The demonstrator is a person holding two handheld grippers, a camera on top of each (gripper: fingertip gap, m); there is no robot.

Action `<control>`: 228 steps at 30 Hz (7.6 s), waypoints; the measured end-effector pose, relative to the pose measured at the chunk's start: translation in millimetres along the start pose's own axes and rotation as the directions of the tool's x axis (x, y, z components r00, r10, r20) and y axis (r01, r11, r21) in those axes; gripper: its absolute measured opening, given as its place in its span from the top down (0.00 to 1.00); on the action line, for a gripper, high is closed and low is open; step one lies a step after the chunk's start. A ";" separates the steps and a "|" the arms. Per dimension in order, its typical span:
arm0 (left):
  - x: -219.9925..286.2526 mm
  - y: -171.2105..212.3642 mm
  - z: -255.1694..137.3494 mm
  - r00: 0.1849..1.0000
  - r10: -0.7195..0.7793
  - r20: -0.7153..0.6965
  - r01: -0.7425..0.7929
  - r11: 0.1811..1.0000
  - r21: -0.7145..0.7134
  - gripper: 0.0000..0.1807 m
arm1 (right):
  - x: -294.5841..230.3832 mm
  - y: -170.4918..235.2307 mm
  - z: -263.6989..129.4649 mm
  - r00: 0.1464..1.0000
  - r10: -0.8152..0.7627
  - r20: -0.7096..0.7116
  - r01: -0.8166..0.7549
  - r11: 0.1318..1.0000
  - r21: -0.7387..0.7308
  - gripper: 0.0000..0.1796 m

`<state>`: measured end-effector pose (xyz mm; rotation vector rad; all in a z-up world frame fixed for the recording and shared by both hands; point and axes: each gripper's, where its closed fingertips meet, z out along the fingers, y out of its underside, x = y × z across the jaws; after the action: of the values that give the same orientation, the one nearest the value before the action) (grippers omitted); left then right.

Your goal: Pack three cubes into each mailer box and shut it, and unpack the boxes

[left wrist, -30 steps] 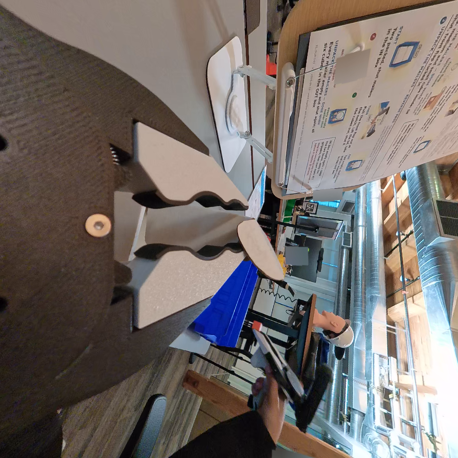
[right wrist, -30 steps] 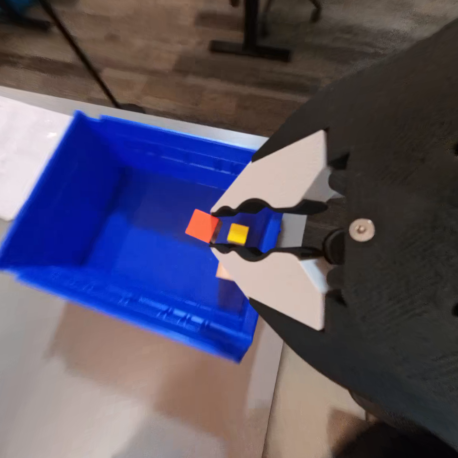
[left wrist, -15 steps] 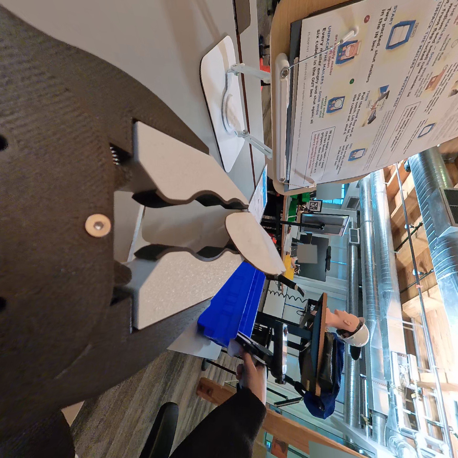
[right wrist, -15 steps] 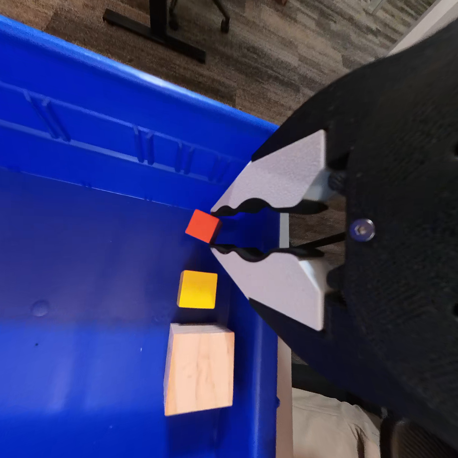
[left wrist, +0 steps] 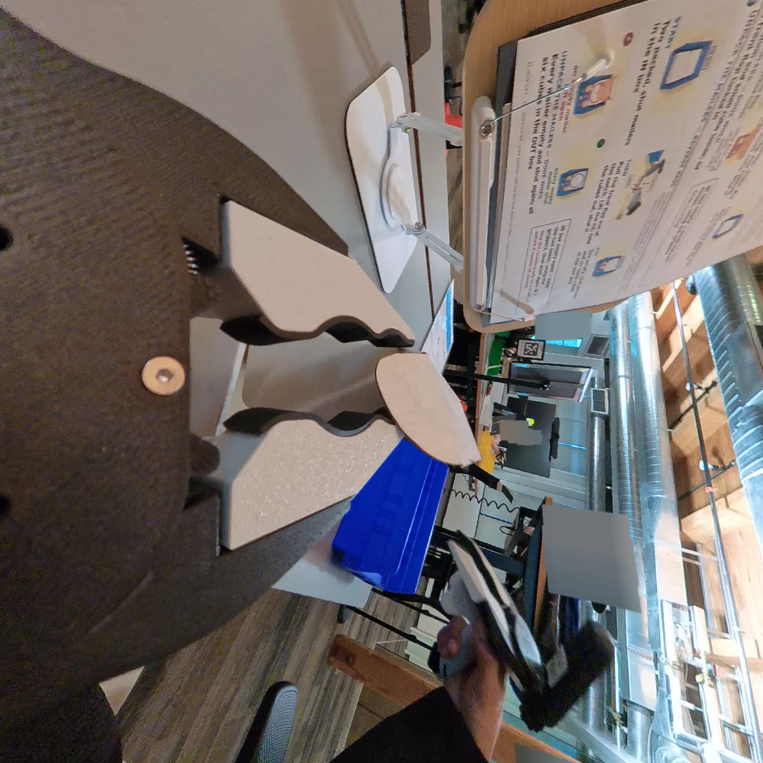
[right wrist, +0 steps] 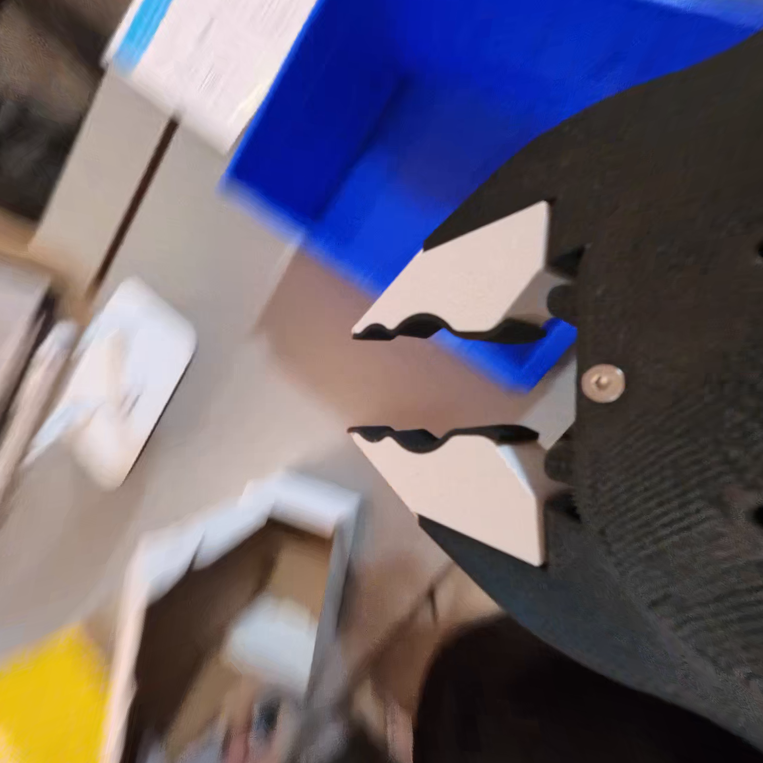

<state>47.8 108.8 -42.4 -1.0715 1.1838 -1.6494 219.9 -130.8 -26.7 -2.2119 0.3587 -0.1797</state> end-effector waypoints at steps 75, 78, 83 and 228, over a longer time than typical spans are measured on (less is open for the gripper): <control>31.3 64.1 19.8 0.960 -0.273 -0.069 0.231 0.903 -0.362 0.78 | -120.6 38.4 99.2 0.997 0.069 0.035 -0.076 0.957 0.278 0.92; 33.6 67.0 20.2 0.971 -0.226 -0.074 0.184 0.910 -0.370 0.77 | -122.5 39.6 100.7 0.998 0.048 0.034 -0.056 0.961 0.271 0.92; 38.2 76.3 17.2 0.977 -0.198 -0.084 0.147 0.899 -0.413 0.75 | -125.4 48.8 108.8 1.000 -0.016 0.023 0.011 0.978 0.207 0.92; 46.2 98.6 -7.5 0.861 0.496 -0.115 -0.484 0.726 -0.488 0.91 | -127.8 66.0 90.2 0.967 -0.243 -0.072 0.251 0.957 0.146 0.91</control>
<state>40.4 45.7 -131.2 -0.9538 1.7662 -0.9235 108.7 -61.6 -134.8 -2.0955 0.0911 -0.3904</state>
